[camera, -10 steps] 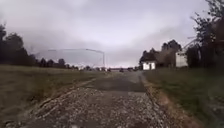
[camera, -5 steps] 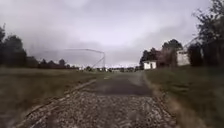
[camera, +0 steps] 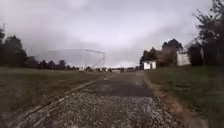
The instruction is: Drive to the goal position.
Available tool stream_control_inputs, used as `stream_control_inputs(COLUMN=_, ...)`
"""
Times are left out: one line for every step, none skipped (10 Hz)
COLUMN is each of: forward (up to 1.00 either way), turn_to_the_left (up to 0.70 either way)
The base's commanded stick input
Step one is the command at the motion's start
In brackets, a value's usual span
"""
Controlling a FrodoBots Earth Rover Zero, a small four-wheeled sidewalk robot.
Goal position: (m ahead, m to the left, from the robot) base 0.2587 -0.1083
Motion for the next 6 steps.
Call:
stream_control_inputs(forward=0.7, turn_to_the_left=0.0)
stream_control_inputs(forward=0.7, turn_to_the_left=0.0)
stream_control_inputs(forward=0.7, turn_to_the_left=0.0)
stream_control_inputs(forward=0.7, turn_to_the_left=0.0)
stream_control_inputs(forward=0.7, turn_to_the_left=0.0)
stream_control_inputs(forward=0.7, turn_to_the_left=0.0)
